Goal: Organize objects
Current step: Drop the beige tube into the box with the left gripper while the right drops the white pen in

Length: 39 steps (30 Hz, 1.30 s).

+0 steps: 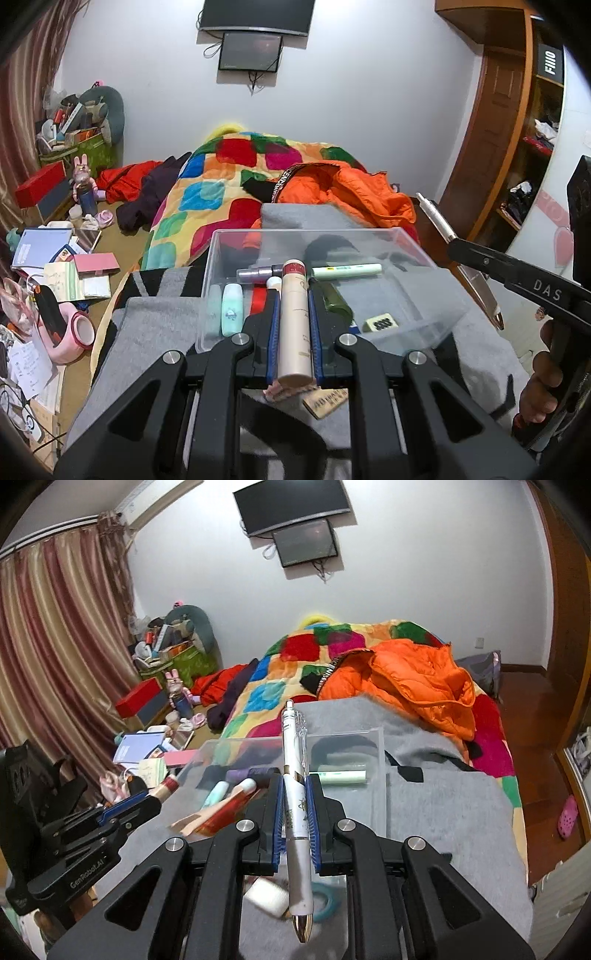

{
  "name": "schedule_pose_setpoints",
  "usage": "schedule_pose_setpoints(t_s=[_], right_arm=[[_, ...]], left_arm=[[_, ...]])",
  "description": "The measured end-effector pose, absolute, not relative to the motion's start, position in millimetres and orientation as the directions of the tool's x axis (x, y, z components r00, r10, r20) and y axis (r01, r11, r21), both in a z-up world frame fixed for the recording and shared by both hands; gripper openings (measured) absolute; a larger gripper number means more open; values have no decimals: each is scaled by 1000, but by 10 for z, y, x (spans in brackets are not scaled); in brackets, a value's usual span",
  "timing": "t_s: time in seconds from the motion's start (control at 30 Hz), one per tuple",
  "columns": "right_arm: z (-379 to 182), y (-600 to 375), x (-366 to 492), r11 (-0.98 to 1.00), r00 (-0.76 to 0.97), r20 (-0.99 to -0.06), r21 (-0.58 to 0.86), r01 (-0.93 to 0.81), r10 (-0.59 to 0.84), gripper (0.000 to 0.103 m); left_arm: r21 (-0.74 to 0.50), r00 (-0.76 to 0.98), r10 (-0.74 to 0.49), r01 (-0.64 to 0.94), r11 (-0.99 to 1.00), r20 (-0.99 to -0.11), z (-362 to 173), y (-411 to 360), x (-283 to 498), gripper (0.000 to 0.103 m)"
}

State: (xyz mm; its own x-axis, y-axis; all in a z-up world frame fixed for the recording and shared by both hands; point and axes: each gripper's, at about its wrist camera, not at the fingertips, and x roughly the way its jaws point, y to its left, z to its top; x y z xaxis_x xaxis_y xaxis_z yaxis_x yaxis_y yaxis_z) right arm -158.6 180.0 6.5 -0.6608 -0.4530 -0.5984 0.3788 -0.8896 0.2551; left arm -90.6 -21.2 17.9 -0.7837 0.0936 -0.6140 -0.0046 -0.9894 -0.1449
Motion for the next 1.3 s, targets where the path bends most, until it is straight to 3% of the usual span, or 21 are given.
schedule_pose_setpoints(t_s=[0.33,1.0,1.2,1.3], right_arm=[[-366,1614,-1994,-906,-588,-694,253,340,-415,11],[-547,1309,-1980,-895,-541,-745,169,412,-390,12],[-473,1336,-1910,-898,-561,-734,156,411,-384,25],[-407,1365,-1846,-903,-581,-722,144,406,-376,31]], left_arm=[[-148,-735,102,-3,-989,-670,-61,-292,-1248,14],[-155,-692,139,-39,-987,-708,-214,-202,-1443,16],[-144,-708,131,-41,-989,-694,-130,-204,-1368,33],[-140,-727,124,-39,-989,-675,-43,-203,-1292,48]])
